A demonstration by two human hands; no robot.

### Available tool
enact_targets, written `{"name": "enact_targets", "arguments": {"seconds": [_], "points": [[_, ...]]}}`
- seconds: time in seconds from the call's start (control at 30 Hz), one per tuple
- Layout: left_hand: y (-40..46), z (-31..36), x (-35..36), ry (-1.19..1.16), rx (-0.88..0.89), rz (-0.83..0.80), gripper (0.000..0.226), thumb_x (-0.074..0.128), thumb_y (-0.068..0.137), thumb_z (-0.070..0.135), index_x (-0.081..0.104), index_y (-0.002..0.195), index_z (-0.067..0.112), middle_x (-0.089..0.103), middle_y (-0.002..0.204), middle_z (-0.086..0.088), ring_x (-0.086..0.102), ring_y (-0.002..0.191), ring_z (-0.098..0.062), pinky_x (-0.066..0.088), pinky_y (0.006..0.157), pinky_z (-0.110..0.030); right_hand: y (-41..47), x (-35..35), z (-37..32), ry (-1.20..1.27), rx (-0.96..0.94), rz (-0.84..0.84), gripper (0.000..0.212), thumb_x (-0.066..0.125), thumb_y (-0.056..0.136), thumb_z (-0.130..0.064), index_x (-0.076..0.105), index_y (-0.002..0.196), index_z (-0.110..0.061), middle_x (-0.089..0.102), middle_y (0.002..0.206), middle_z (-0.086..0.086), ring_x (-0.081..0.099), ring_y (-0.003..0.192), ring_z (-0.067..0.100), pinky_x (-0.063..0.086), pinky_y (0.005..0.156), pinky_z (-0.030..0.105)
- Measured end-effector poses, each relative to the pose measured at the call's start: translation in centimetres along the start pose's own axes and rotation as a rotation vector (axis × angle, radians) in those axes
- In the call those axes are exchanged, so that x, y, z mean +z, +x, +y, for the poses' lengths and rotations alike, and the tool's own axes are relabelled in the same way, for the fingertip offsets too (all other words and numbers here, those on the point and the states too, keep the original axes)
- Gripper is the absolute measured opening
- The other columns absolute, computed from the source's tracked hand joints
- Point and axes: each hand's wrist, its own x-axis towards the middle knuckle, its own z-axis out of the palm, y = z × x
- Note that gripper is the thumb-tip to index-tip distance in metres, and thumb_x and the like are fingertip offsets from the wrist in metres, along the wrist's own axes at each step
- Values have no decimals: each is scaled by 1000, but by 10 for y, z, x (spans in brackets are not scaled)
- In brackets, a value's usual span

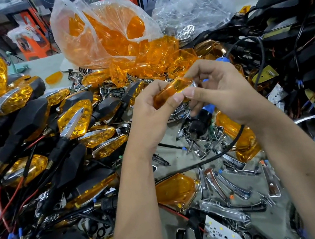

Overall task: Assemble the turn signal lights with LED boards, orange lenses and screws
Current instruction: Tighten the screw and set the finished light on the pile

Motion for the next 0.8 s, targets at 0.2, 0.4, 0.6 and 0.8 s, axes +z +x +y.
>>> {"name": "enact_targets", "arguments": {"seconds": [0.2, 0.4, 0.6, 0.8], "points": [[6, 9, 25, -342, -232, 201, 37, 75, 92, 25, 61, 127, 23, 72, 113, -7, 73, 101, -20, 59, 88, -36, 3, -14, -6, -234, -65, 129, 27, 86, 79, -6, 66, 92, -20, 58, 89, 16, 66, 73, 30, 64, 68, 45], [13, 20, 40, -563, -511, 160, 43, 64, 99, 33, 55, 133, 8, 77, 110, -15, 74, 93, -30, 60, 74, -41, 0, -26, -31, -517, 70, -187, 29, 93, 74, -16, 76, 96, -26, 70, 95, -8, 69, 82, 18, 61, 76, 33], [7, 21, 49, -512, -452, 109, 21, 41, 107, -5, 49, 126, 1, 79, 97, -19, 78, 82, -38, 63, 66, -34, -23, -97, -64, -753, 209, 41, 12, 84, 86, -14, 77, 85, -23, 76, 74, -7, 72, 59, 8, 57, 60, 20], [0, 23, 80, -243, -360, -194, 19, 41, 105, -9, 49, 118, 2, 75, 86, -15, 74, 69, -34, 62, 63, -36, -39, -116, -49, -1141, 779, -201, 15, 86, 84, -27, 74, 89, -34, 73, 87, -11, 72, 69, 12, 60, 79, 37]]}}
